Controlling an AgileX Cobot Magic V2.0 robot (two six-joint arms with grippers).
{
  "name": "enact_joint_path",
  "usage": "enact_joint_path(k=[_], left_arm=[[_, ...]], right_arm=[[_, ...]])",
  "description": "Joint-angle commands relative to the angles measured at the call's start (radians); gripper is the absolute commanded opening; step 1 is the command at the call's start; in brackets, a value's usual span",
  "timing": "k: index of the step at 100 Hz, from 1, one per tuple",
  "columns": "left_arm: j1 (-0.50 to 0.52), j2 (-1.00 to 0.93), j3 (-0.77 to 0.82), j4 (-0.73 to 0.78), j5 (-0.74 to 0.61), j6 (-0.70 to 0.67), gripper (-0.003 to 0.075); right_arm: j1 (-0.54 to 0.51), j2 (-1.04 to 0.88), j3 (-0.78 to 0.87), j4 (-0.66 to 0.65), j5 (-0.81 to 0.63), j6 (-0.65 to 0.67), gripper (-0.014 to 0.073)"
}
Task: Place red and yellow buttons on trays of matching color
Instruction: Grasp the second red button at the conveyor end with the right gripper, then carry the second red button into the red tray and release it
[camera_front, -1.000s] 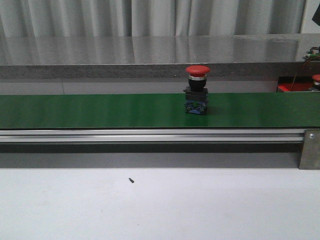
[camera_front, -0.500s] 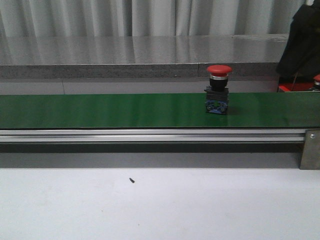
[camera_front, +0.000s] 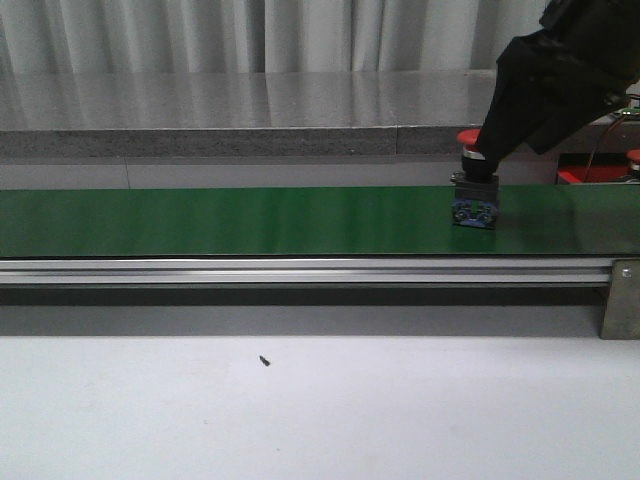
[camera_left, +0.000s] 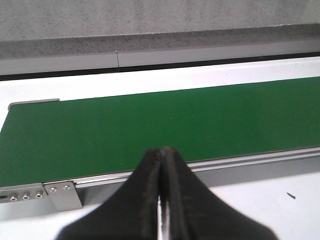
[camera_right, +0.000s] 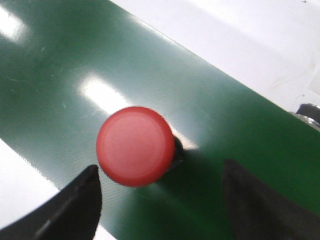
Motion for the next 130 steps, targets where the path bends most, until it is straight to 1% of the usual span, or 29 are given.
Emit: enact_joint_path(k=[1, 21, 26, 29, 36, 40, 43, 47, 51, 55, 68, 78, 85, 95, 118, 130], left_arm=[[-0.004, 0.005, -0.027, -0.021, -0.075, 0.000, -0.0020], [-0.004, 0.005, -0.027, -0.021, -0.075, 0.000, -0.0020], [-0.004, 0.005, -0.027, -0.021, -0.075, 0.000, -0.0020], [-0.004, 0.005, -0.027, -0.021, -0.075, 0.000, -0.0020], [-0.004, 0.005, -0.027, -0.021, -0.075, 0.000, -0.0020], [-0.004, 0.005, -0.027, -0.021, -0.075, 0.000, -0.0020], [-0.004, 0.005, -0.027, -0.021, -0.075, 0.000, -0.0020], [-0.004, 0.005, -0.027, -0.021, -0.075, 0.000, -0.0020], [-0.004, 0.005, -0.027, -0.021, -0.075, 0.000, -0.0020], [-0.004, 0.005, -0.027, -0.021, -0.075, 0.000, -0.0020], [-0.004, 0.005, -0.027, -0.021, -0.075, 0.000, -0.0020], [-0.004, 0.005, -0.027, -0.021, -0.075, 0.000, -0.0020], [-0.004, 0.005, -0.027, -0.021, -0.075, 0.000, -0.0020], [-0.004, 0.005, -0.027, -0.021, -0.075, 0.000, -0.0020], [-0.004, 0.005, -0.027, -0.021, -0.075, 0.000, -0.0020], [-0.004, 0.005, -0.027, -0.021, -0.075, 0.000, -0.0020]], right_arm=[[0.002, -0.027, -0.022, 0.026, -0.036, -0.010, 0.0510], [0.002, -0.012, -0.022, 0.026, -0.074, -0.010, 0.0509], [0.002, -0.011, -0.022, 0.026, -0.085, -0.010, 0.0486], [0.002, -0.011, -0.022, 0.026, -0.087, -0.010, 0.0459], [0.002, -0.011, -0.022, 0.024, -0.088, -0.010, 0.0359], [0.002, -0.011, -0.022, 0.018, -0.088, -0.010, 0.0274], [0.002, -0.011, -0.022, 0.015, -0.087, -0.010, 0.0237], [0.002, -0.011, -0.022, 0.006, -0.086, -0.010, 0.0155], [0.001, -0.011, -0.022, 0.003, -0.085, -0.010, 0.0114], [0.001, -0.011, -0.022, 0.001, -0.085, -0.010, 0.0092], [-0.012, -0.012, -0.037, -0.006, -0.075, -0.009, 0.0093], [-0.052, -0.012, -0.096, -0.006, -0.031, -0.004, 0.0093], [-0.099, -0.012, -0.151, -0.006, 0.008, 0.000, 0.0093], [-0.196, -0.012, -0.233, -0.005, 0.047, 0.002, 0.0093], [-0.413, 0.011, -0.366, -0.005, 0.011, 0.002, 0.0093], [-0.475, 0.088, -0.435, 0.001, 0.010, 0.002, 0.0093]])
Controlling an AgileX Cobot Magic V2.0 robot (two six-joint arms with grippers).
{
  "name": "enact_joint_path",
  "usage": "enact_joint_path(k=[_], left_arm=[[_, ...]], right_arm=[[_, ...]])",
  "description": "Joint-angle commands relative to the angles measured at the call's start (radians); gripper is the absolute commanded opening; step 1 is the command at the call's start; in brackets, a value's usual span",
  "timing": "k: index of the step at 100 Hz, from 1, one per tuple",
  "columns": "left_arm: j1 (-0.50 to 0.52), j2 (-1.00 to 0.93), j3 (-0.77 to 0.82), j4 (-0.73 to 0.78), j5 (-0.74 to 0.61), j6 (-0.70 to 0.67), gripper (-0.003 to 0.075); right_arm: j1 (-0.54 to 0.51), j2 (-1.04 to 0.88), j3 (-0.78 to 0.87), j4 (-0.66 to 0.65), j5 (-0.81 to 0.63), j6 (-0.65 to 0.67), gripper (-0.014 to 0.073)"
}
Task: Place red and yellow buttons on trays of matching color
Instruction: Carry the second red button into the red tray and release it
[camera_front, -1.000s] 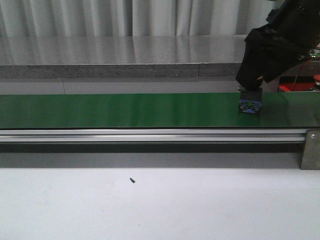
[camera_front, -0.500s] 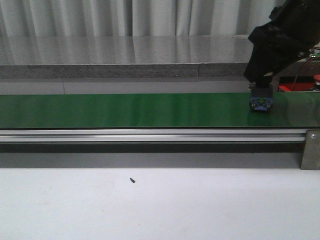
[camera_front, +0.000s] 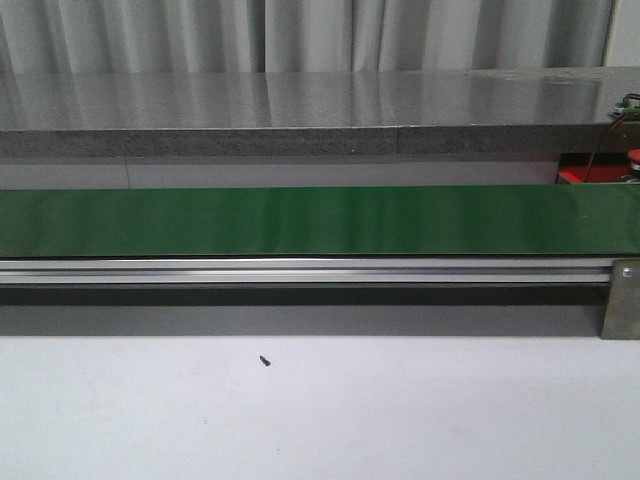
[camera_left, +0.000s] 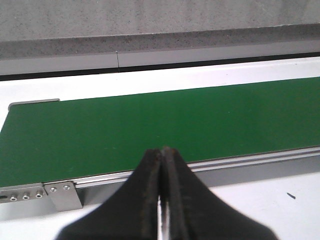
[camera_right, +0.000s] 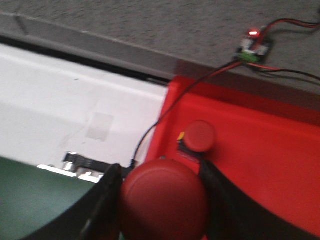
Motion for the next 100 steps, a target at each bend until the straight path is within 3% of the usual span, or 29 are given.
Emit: enact_joint_path(k=[1, 48, 88, 100], left_arm=[[-0.004, 0.005, -0.027, -0.021, -0.075, 0.000, -0.0020], [-0.004, 0.005, -0.027, -0.021, -0.075, 0.000, -0.0020], [-0.004, 0.005, -0.027, -0.021, -0.075, 0.000, -0.0020], [-0.004, 0.005, -0.027, -0.021, -0.075, 0.000, -0.0020]], right_arm=[[-0.042, 0.016, -0.079, 0.025, -0.043, -0.001, 0.0093], [-0.064, 0.384, -0.359, 0.025, -0.048, -0.001, 0.0093], [-0.067, 0.469, -0.374, 0.020, -0.078, -0.001, 0.0097], [-0.067, 0.484, -0.374, 0.020, -0.055, -0.001, 0.0163]])
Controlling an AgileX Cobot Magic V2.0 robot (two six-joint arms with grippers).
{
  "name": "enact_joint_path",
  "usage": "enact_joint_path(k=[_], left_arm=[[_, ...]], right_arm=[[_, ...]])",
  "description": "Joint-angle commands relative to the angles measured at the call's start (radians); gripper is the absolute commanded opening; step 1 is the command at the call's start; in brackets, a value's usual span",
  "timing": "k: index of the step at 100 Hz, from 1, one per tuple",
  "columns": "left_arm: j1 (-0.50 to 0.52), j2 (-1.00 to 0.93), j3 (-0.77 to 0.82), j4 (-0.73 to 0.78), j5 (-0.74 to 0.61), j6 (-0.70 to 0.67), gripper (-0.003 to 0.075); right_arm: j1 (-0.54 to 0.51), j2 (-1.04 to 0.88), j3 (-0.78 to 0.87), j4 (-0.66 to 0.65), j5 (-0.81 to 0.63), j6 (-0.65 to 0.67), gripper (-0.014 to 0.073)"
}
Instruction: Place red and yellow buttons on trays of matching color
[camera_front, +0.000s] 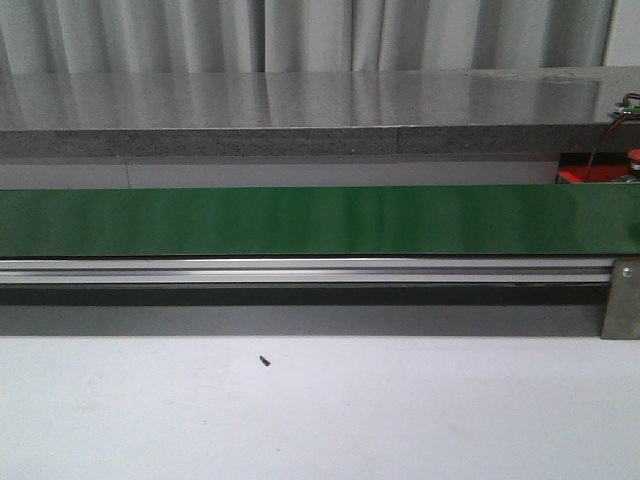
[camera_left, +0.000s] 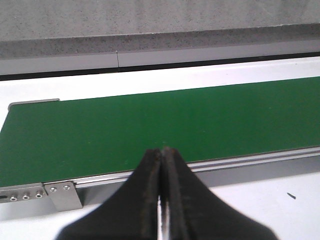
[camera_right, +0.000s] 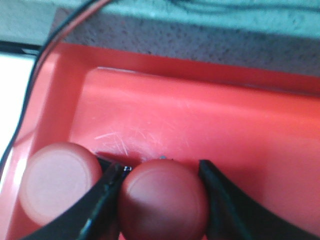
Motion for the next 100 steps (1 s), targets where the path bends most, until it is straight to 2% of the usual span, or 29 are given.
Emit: enact_joint_path(k=[1, 16, 25, 53, 65, 86, 100], left_arm=[[-0.004, 0.005, -0.027, -0.021, -0.075, 0.000, -0.0020], [-0.004, 0.005, -0.027, -0.021, -0.075, 0.000, -0.0020], [-0.004, 0.005, -0.027, -0.021, -0.075, 0.000, -0.0020], [-0.004, 0.005, -0.027, -0.021, -0.075, 0.000, -0.0019], [-0.004, 0.005, -0.027, -0.021, -0.075, 0.000, -0.0020], [-0.004, 0.005, -0.027, -0.021, -0.075, 0.000, -0.0020], [-0.004, 0.005, -0.027, -0.021, -0.075, 0.000, -0.0020]], right_arm=[[-0.008, -0.054, -0.034, 0.022, -0.013, -0.001, 0.0171], [-0.012, -0.051, -0.037, 0.022, -0.002, -0.001, 0.0372], [-0.021, -0.057, -0.049, 0.022, 0.010, -0.001, 0.0442], [-0.051, -0.126, -0.136, 0.025, 0.117, -0.001, 0.0440], [-0.051, -0.186, -0.138, 0.031, 0.118, -0.001, 0.0435], [-0.008, -0.314, -0.137, 0.056, 0.169, -0.001, 0.0405], [0.058, -0.399, -0.120, 0.080, 0.216, -0.001, 0.0405]])
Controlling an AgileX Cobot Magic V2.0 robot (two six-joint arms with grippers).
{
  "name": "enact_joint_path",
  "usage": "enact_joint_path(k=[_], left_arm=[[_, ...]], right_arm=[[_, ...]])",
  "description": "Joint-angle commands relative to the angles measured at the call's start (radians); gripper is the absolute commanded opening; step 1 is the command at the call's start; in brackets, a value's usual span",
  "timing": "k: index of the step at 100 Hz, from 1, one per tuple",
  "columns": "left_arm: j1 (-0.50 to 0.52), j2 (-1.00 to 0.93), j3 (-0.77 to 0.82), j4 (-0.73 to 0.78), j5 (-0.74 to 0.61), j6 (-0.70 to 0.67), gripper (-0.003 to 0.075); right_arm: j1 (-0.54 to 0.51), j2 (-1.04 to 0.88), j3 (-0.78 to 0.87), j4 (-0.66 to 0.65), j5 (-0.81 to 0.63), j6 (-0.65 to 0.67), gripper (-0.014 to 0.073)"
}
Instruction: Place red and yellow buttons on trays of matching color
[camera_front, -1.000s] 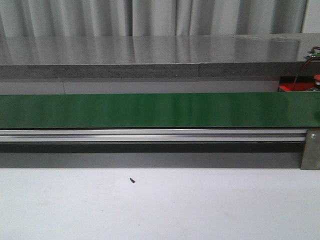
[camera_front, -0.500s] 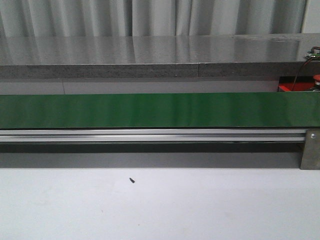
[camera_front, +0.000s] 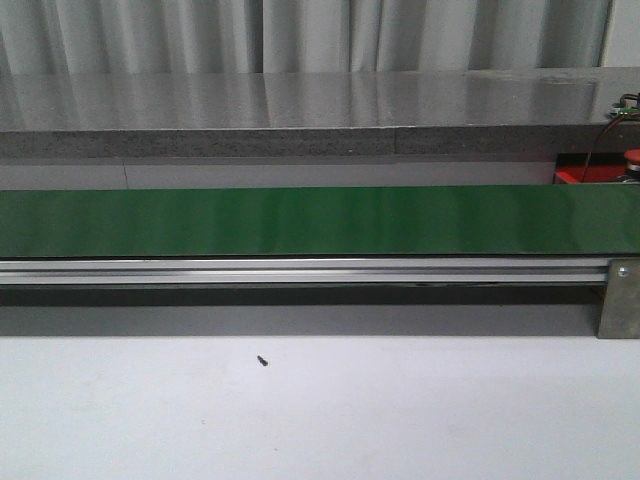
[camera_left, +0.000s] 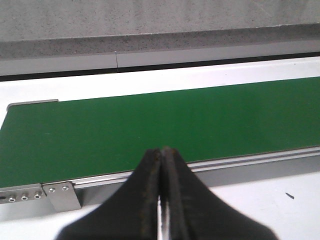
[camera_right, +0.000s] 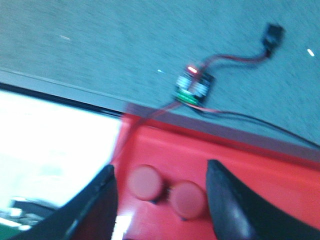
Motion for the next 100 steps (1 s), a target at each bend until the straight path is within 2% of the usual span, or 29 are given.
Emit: enact_joint_path(k=[1, 16, 30, 52, 70, 90, 100], left_arm=[[-0.004, 0.005, -0.027, -0.021, -0.075, 0.000, -0.0020], [-0.004, 0.005, -0.027, -0.021, -0.075, 0.000, -0.0020], [-0.004, 0.005, -0.027, -0.021, -0.075, 0.000, -0.0020], [-0.004, 0.005, -0.027, -0.021, -0.075, 0.000, -0.0020], [-0.004, 0.005, -0.027, -0.021, -0.075, 0.000, -0.0020], [0.005, 0.005, -0.027, -0.021, -0.075, 0.000, -0.0020], [0.005, 0.005, -0.027, -0.021, -0.075, 0.000, -0.0020]], right_arm=[[0.046, -0.124, -0.015, 0.052, -0.007, -0.001, 0.0405], [0.141, -0.249, 0.057, 0.052, -0.031, -0.001, 0.0405], [0.233, -0.388, 0.194, 0.051, -0.076, -0.001, 0.0405], [0.337, -0.669, 0.591, 0.051, -0.238, -0.001, 0.0405], [0.351, -0.939, 0.979, 0.051, -0.435, -0.001, 0.0405], [0.351, -1.219, 1.293, 0.052, -0.518, 0.002, 0.0403], [0.351, -1.348, 1.401, 0.053, -0.529, 0.043, 0.0329]])
